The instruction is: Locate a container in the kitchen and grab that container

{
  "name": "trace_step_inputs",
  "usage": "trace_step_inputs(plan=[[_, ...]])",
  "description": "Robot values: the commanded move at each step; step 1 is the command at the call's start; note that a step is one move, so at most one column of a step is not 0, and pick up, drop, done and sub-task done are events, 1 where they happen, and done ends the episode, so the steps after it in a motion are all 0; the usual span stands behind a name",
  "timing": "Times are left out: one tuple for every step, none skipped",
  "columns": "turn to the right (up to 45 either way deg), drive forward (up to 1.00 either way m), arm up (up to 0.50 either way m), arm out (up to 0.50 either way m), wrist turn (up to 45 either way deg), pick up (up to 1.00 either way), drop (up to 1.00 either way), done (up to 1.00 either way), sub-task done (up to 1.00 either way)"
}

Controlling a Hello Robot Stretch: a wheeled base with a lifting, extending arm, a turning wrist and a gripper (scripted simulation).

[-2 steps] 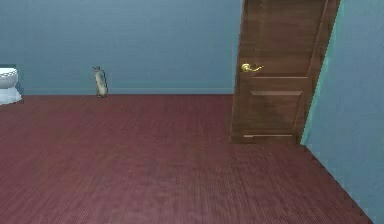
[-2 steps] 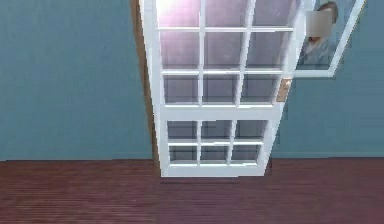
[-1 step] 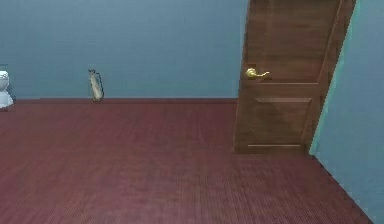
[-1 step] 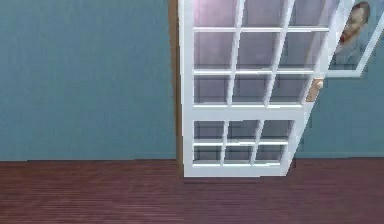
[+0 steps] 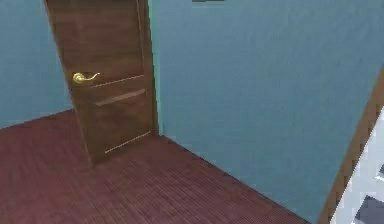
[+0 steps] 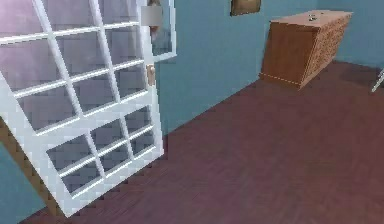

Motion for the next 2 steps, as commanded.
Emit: trace_step_inputs(plan=[[42.0, 0.00, 0.00, 0.00, 0.0, 0.00, 0.00, 0.00, 0.00], [0.0, 0.05, 0.00, 0.00, 0.0, 0.00, 0.00, 0.00, 0.00]])
